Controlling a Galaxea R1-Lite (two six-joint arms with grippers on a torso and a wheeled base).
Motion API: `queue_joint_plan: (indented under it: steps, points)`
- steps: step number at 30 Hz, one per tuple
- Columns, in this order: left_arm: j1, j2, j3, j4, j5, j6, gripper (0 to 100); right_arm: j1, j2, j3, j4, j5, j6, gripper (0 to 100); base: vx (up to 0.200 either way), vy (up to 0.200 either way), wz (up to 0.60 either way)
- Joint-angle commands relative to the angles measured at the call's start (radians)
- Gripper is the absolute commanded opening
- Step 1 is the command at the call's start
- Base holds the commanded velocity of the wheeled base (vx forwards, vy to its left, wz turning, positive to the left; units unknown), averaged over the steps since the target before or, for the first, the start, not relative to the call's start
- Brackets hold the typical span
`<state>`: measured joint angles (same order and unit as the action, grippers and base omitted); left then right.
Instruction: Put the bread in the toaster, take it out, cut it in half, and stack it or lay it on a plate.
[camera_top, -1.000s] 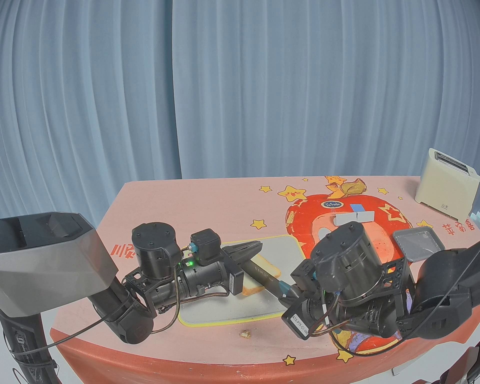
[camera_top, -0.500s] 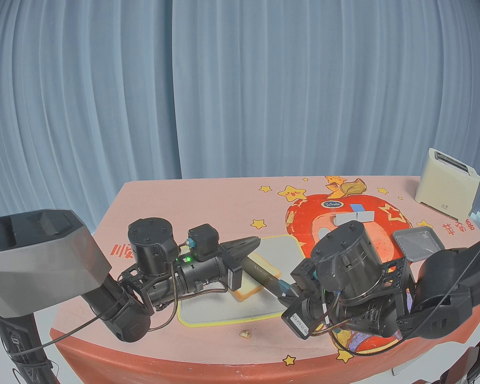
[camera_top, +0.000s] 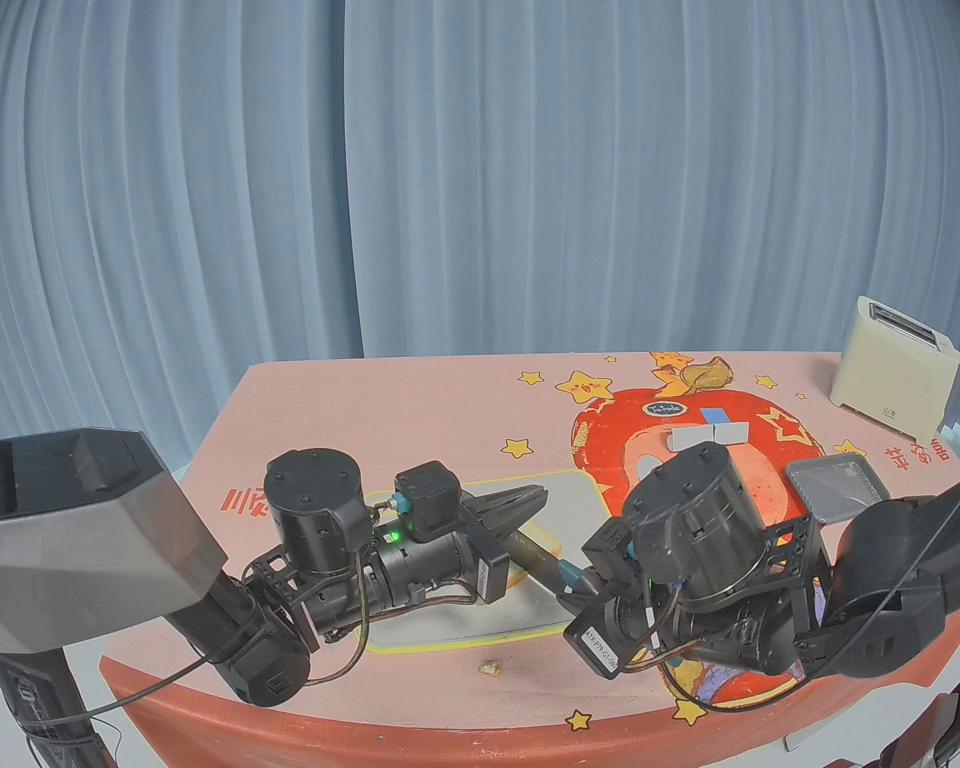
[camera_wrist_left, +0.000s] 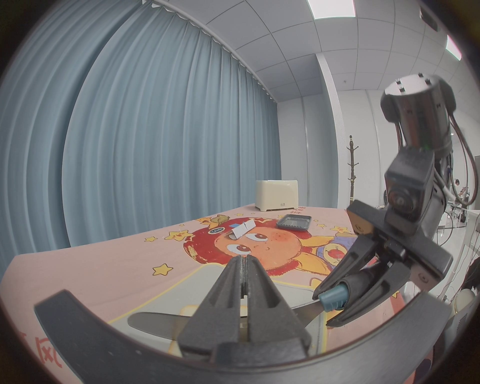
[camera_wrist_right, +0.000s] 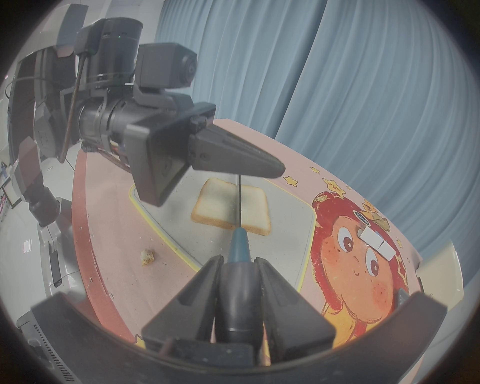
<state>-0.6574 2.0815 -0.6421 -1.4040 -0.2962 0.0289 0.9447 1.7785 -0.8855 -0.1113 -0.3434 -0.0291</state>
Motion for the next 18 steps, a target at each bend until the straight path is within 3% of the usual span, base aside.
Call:
queue_joint_plan:
  steps: [1,18]
  points:
    - [-0.007,0.068,-0.002,-0.027,0.008,0.002,0,0.0,0.002,0.01,0.001,0.0,0.002,0,0.0,0.0,0.0]
    - [-0.011,0.101,0.001,-0.032,0.009,0.003,0,-0.006,-0.002,0.014,-0.001,-0.006,0.0,0,0.0,0.0,0.0]
